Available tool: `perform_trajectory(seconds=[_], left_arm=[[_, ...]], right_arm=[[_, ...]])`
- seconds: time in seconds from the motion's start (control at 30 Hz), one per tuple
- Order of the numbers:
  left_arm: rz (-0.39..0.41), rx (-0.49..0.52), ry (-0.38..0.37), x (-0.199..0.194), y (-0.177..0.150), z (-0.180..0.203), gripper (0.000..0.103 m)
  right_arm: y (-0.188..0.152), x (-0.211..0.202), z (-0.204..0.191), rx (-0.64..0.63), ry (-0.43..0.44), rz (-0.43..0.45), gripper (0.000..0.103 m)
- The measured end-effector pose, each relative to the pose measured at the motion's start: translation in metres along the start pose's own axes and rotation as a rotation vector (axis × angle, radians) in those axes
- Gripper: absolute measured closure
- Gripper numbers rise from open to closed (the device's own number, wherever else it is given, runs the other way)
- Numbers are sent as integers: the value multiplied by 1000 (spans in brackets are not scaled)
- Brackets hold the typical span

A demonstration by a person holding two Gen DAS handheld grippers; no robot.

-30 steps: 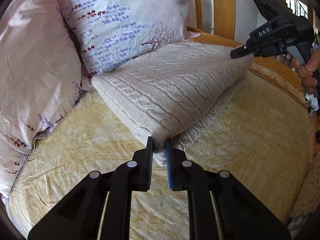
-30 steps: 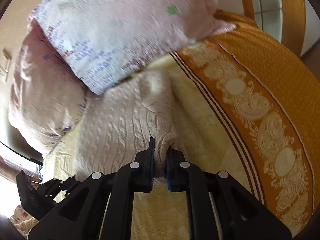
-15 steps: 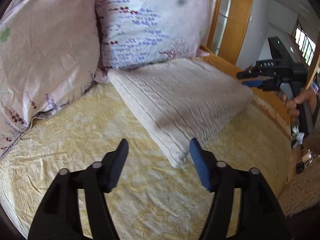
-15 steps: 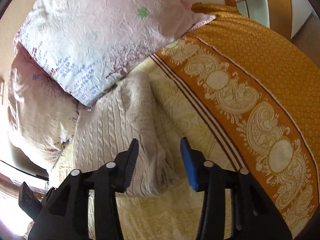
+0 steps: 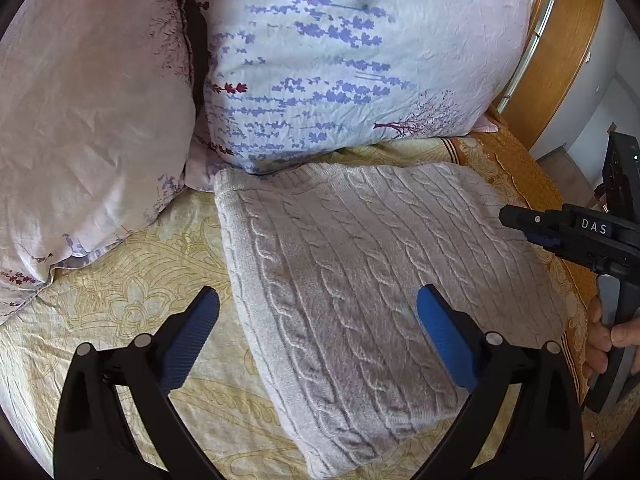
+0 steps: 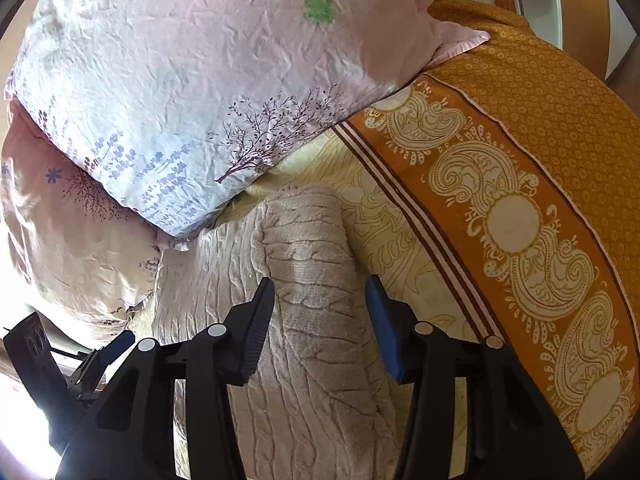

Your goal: Fold small clothes

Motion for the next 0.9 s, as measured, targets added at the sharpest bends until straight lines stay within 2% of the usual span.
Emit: perform_trajectory(seconds=[0.13, 0.2, 0.27, 0.53, 0.6, 0.73, 0.9], left_arm=[[-51, -2, 12, 15, -9, 2, 4], [-71, -11, 13, 21, -11, 1, 4], [-77, -20, 10, 24, -11, 0, 4], [-64, 5, 27, 23, -6, 5, 4], [-63, 10, 28, 24, -5, 7, 4], [-83, 5, 20, 31, -9, 8, 2], [-98, 5, 2, 42, -11, 9, 2]], right_arm=[[-4, 8, 2, -19, -13, -32, 74], [-2, 8, 2, -36, -21, -19, 87], [1, 4, 1, -49, -20, 2, 92], [29, -17, -15, -97, -26, 119, 94], [28, -13, -12, -96, -44, 104, 94], [7, 9, 11, -37, -86, 15, 94], [-7, 18, 20, 23, -85, 0, 91]])
Point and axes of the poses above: each gripper's, at about its wrist camera, not at the fingertips, and x roughly the way its jaws point, z to its right, y to its top, the point moved 10 cm from there along x, roughly the way its jaws point, and after that the axes turned 10 degrees about -x, right-handed, at the moved point
